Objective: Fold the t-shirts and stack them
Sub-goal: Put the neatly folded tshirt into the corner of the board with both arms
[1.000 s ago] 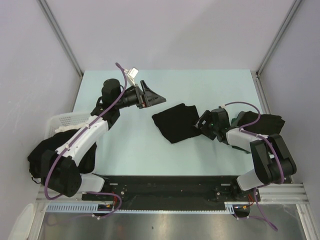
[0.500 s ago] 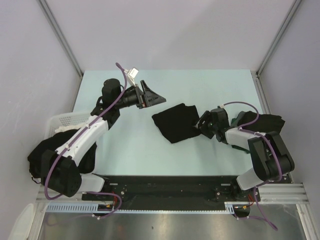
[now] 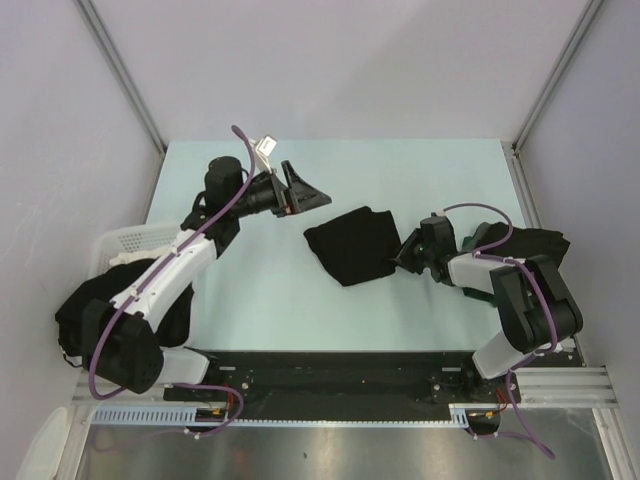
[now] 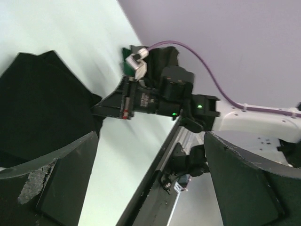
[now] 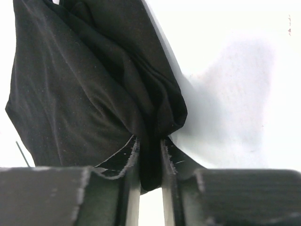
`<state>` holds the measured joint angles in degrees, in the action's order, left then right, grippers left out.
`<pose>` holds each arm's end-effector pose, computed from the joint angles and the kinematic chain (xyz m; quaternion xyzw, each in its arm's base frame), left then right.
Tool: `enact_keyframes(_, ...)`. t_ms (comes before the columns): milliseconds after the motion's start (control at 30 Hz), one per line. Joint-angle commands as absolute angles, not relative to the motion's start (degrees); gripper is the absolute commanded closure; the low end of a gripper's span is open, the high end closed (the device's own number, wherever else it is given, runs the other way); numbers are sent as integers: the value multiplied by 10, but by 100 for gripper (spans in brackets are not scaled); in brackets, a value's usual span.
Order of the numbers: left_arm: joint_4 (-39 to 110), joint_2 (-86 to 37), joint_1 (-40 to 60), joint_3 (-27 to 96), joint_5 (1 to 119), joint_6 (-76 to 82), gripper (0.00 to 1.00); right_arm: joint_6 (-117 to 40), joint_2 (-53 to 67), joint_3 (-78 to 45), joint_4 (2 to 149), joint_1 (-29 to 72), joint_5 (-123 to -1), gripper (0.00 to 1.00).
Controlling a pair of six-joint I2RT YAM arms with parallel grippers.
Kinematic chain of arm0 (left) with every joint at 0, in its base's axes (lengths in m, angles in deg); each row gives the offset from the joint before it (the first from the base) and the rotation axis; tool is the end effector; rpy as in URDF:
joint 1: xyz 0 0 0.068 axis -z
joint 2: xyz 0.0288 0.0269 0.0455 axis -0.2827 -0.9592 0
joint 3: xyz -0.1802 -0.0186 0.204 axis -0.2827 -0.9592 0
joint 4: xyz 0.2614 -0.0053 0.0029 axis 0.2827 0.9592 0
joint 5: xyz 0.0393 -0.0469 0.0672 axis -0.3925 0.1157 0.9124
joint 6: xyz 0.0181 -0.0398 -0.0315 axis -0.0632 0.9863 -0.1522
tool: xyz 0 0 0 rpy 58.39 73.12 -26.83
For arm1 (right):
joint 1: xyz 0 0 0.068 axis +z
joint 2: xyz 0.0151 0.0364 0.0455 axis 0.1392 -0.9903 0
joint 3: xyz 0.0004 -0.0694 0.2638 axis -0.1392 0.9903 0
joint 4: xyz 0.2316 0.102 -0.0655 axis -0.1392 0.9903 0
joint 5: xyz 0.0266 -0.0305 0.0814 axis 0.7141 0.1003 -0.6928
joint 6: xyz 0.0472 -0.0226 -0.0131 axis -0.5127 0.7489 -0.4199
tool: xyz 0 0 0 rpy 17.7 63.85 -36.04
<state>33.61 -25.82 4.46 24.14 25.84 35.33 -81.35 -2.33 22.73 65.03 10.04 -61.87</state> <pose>0.2798 -0.1323 0.3463 0.0840 0.7512 -0.5513 0.3530 0.2772 0.0952 0.1391 0.2252 0.8907 0.2671 0.2908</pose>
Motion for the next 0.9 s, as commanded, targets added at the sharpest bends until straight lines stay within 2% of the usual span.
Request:
enact_keyframes(0,373,-272,48,267,309,311,0,-792,-24,201,668,97,-633,82)
enact_keyframes(267,374,-357,47,250,343,307,1,-759,-5,183,711,83,-648,87)
enact_keyframes(533,352,-468,39,291,367,313,0,-728,7,164,747,59,-667,88)
enact_keyframes(867,452,-549,29,367,443,282,0,-709,1,138,777,30,-673,88)
